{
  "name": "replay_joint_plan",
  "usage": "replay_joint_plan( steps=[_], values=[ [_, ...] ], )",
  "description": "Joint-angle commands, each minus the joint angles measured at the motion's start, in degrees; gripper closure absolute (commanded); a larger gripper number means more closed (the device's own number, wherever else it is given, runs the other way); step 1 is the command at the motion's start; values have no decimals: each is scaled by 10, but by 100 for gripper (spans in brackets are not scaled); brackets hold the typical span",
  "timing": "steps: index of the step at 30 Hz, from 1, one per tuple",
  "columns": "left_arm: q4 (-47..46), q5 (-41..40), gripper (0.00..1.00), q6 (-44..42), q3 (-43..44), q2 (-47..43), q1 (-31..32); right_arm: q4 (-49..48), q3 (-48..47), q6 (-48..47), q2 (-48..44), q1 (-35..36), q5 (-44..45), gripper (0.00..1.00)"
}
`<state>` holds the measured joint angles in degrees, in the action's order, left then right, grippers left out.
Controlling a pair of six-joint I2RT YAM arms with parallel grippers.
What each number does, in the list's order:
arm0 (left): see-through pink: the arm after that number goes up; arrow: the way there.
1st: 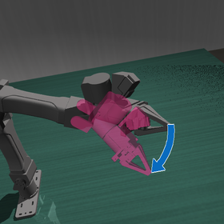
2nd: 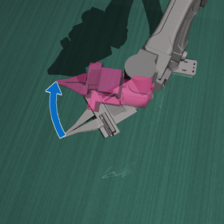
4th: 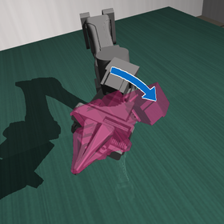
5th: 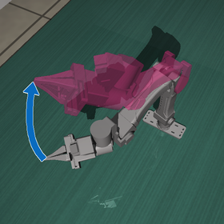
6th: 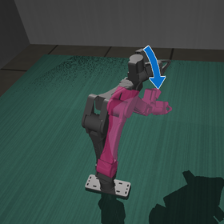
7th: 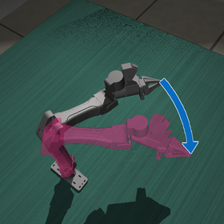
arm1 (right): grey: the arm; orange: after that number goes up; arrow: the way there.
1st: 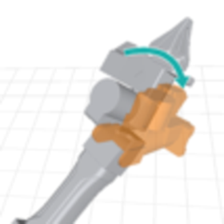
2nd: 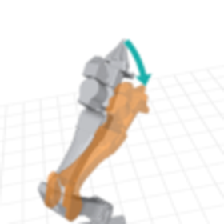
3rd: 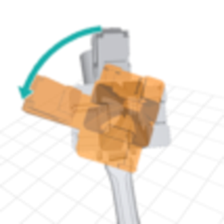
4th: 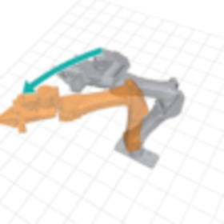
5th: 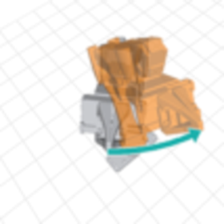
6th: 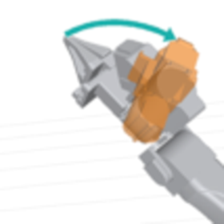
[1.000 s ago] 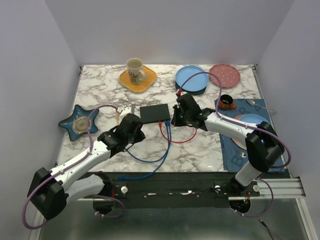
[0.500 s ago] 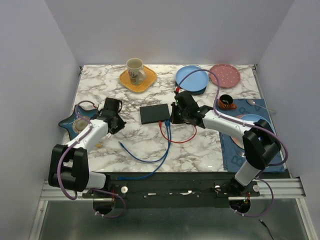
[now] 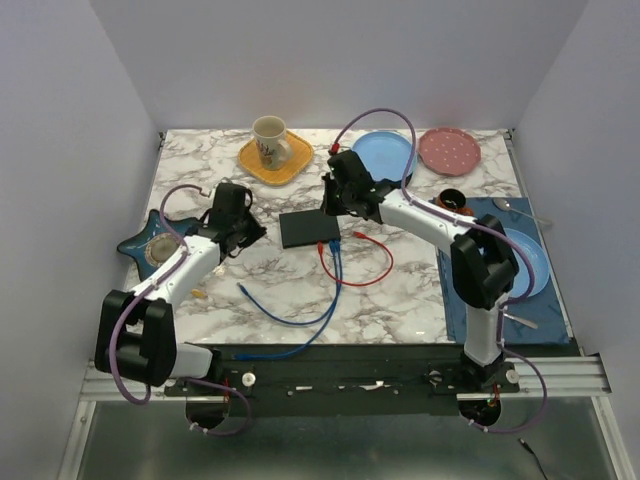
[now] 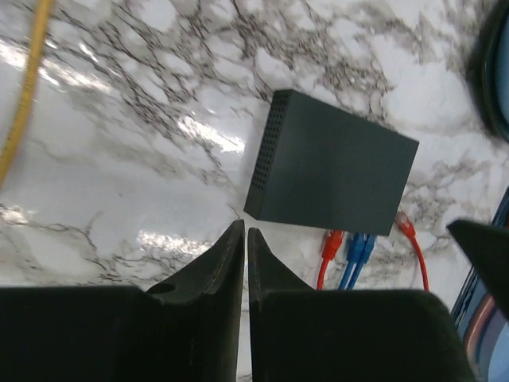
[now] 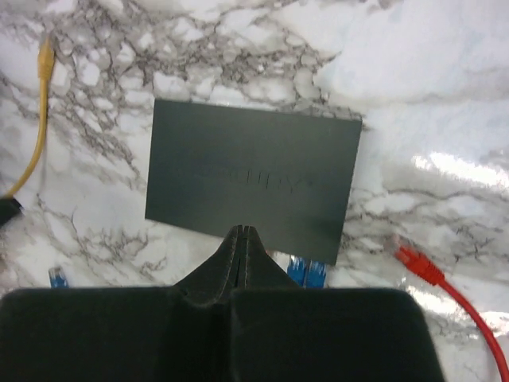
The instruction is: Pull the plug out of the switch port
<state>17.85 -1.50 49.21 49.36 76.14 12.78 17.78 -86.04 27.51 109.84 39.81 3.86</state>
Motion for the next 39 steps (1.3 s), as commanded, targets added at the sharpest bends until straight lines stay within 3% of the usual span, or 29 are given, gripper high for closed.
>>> replay_joint_plan(
  steps=[1, 9, 21, 26, 39],
  values=[
    [-51, 26, 82, 23, -18, 42, 30, 68, -98, -3, 79, -25, 9, 99],
    [-36, -6, 88, 48, -13, 117, 30, 129, -270, -1, 200, -52, -4, 99],
    [-42, 54, 88, 62, 15, 213, 30, 155, -339, 6, 293, -61, -58, 99],
    [-38, 64, 88, 58, 51, 245, 43, 150, -303, 14, 281, -61, -73, 99],
    [-71, 85, 88, 70, 60, 263, 98, 65, -47, 28, 127, -61, -48, 99]
  ],
)
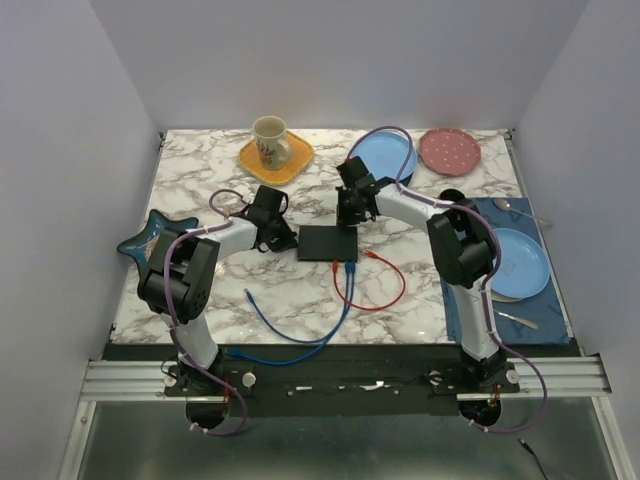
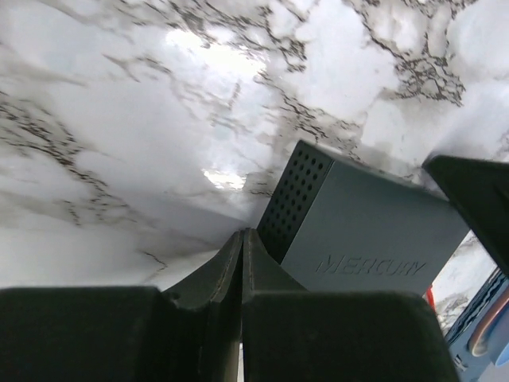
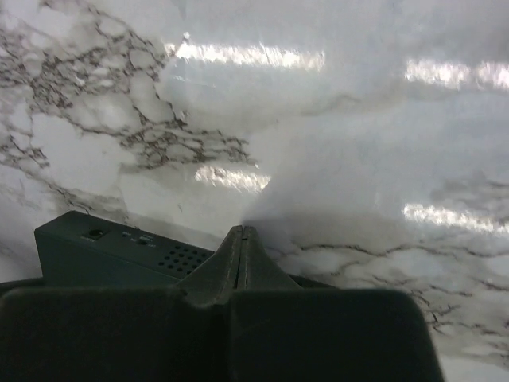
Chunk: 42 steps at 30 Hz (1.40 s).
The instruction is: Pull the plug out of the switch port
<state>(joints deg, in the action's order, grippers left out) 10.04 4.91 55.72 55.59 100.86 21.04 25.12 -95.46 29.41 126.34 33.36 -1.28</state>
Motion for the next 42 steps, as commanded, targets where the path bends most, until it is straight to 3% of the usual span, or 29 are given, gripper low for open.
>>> replay_joint_plan(
  steps=[1, 7, 10, 15, 16, 18, 20, 21, 22, 28, 31, 36, 40, 42],
  values=[
    [2, 22, 88, 6, -2, 15, 16, -14, 58, 10, -52, 4, 5, 99],
    [20, -18, 88, -4, 12, -13, 14, -17, 85, 14, -102, -6, 41, 99],
    [31, -70, 79, -7, 14, -60, 12, -18, 102, 16, -156, -12, 67, 99],
    [28, -103, 52, -7, -12, -145, 12, -45, 156, 18, -240, -12, 28, 99],
    [16, -86, 48, -7, -20, -155, 13, -60, 179, 19, -248, -11, 16, 99],
    [-6, -59, 28, 1, -47, -175, 13, -80, 207, 23, -260, -10, -57, 99],
    [-55, 1, 17, 11, -85, -189, 13, -113, 254, 34, -265, -8, -99, 99],
    [-80, 22, 4, 28, -100, -193, 15, -127, 269, 34, -268, -5, -114, 98],
    [-138, 47, 1, 39, -120, -196, 16, -160, 288, 34, -275, -3, -126, 96],
    [-346, 152, 1, 93, -222, -197, 57, -220, 374, 49, -279, 3, -162, 96],
    [-381, 164, 2, 101, -230, -182, 75, -227, 387, 54, -273, 3, -165, 97],
    [-409, 169, 22, 126, -240, -146, 88, -230, 393, 62, -256, 2, -163, 98],
    [-457, 172, 32, 156, -264, -129, 89, -231, 398, 63, -252, 3, -153, 99],
    [-448, 160, 33, 152, -275, -150, 89, -231, 401, 62, -253, 3, -147, 99]
  ],
)
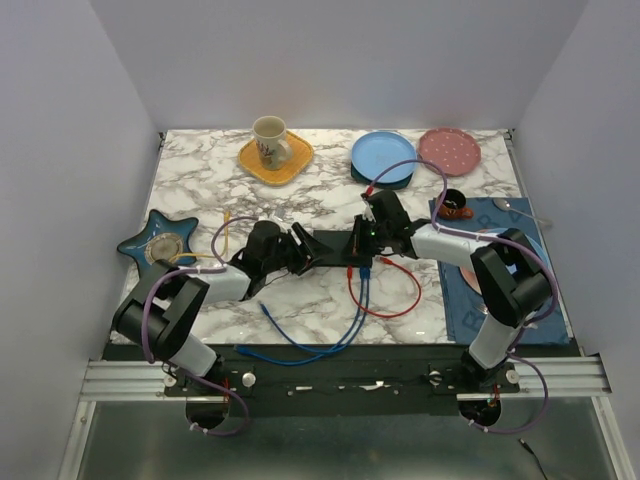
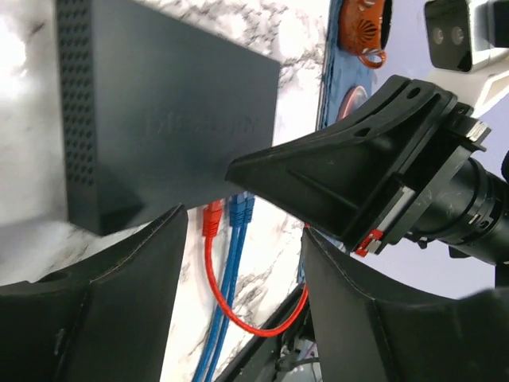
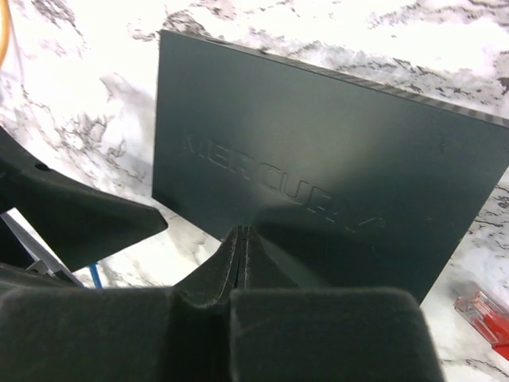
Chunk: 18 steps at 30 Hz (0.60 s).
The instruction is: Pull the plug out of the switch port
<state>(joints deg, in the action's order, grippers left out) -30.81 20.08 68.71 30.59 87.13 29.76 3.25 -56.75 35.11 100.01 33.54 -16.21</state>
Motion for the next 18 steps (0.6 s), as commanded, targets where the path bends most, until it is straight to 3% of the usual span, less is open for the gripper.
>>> replay_joint_plan(
  steps=[1, 7, 8, 9, 11, 18],
  values=[
    [-5, -4, 33, 15, -26, -26, 2, -12, 13, 4, 11, 0, 2, 99],
    [127, -87, 32, -31, -11, -150, 14, -9, 8, 0, 17, 1, 13, 99],
    [138, -93, 29, -31, -3, -163, 21, -9, 7, -1, 20, 1, 14, 99],
    [150, -94, 15, -29, 2, -166, 23, -8, 6, -1, 22, 1, 14, 99],
    [159, -89, 1, -25, 3, -169, 28, -9, 3, 0, 24, 1, 18, 99],
    [168, -112, 1, -31, 10, -167, 37, -2, -4, -12, 1, 1, 38, 99]
  ],
)
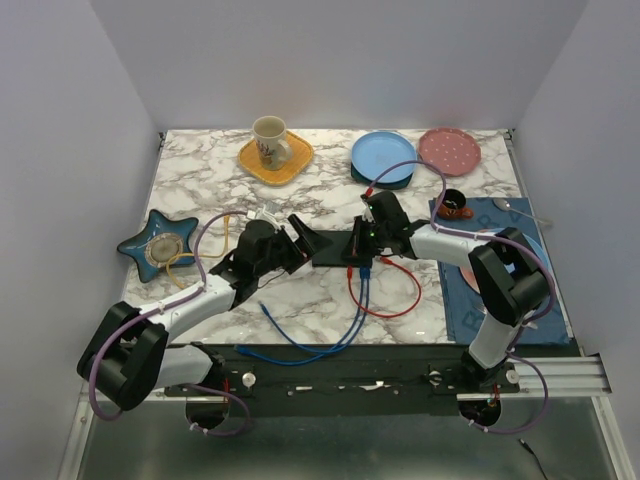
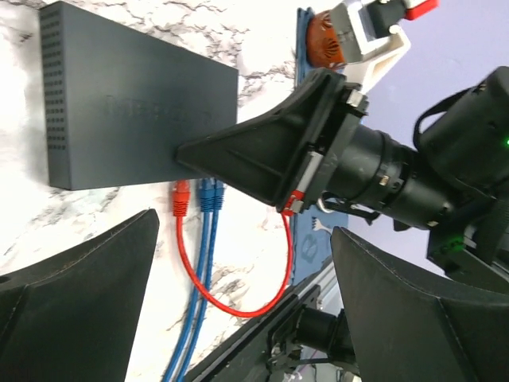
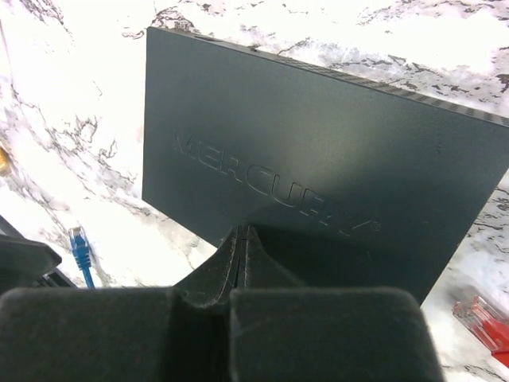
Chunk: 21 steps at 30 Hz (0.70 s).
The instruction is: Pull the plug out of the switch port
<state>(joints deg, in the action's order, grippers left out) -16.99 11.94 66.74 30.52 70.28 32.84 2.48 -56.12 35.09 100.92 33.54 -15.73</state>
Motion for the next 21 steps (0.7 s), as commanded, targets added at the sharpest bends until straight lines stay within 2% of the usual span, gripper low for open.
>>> replay_joint_plan(
  steps=[1, 4, 8, 10, 13, 15, 16, 17, 21],
  values=[
    [40, -45, 1, -7, 13, 4, 8, 9, -10, -15, -16, 1, 37, 99],
    [38, -83, 1, 41, 7, 8, 19, 19, -7, -22, -27, 1, 55, 99],
    [-96, -112, 1, 108, -86, -3, 23, 20, 4, -24, -42, 1, 70, 99],
    [-96, -83, 1, 92, -80, 7, 21, 19, 8, -25, -47, 1, 77, 99],
    [-28, 27, 1, 25, 7, 69, 19, 22, 10, -29, -49, 1, 85, 99],
    [-63, 50, 1, 26, 8, 103, 27, 24, 9, -29, -46, 1, 88, 99],
    [-135, 51, 2, 39, -8, 108, 28, 26, 8, -29, -45, 1, 88, 99],
    [-174, 53, 5, 64, -37, 123, 28, 26, 9, -29, -43, 1, 87, 99],
    [-285, 77, 27, 100, -57, 176, 36, 33, 18, -35, -42, 0, 101, 99]
  ],
)
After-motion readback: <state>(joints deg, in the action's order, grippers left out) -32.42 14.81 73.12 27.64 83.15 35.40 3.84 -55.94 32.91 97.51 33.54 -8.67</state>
